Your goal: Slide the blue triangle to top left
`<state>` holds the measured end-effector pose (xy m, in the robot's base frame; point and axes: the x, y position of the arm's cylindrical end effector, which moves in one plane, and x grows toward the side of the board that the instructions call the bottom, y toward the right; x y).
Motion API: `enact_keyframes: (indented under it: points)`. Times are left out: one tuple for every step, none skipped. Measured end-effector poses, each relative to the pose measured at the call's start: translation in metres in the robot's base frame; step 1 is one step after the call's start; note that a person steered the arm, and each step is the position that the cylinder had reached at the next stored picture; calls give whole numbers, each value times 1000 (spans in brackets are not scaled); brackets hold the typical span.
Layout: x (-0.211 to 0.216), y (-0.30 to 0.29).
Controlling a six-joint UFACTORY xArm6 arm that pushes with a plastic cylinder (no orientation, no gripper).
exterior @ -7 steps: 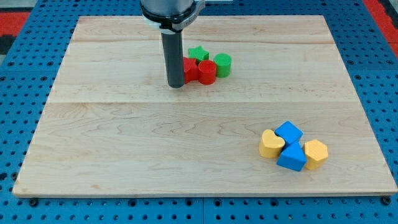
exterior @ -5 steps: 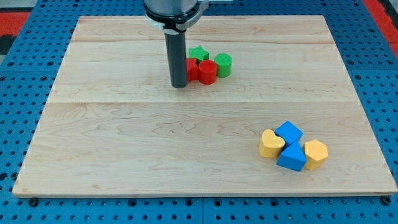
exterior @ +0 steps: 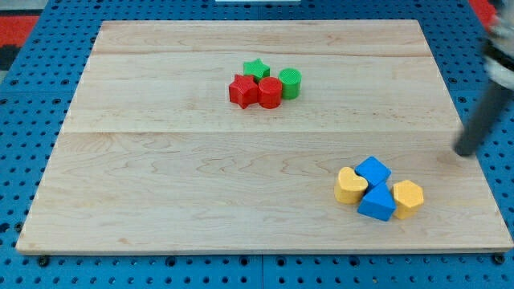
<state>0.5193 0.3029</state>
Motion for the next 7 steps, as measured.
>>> enact_keyframes:
  points:
    - [74, -24]
    - [66, -114]
    - [57, -204]
    - [34, -239]
    - [-2, -302]
    - [-19, -380]
    - [-51, -374]
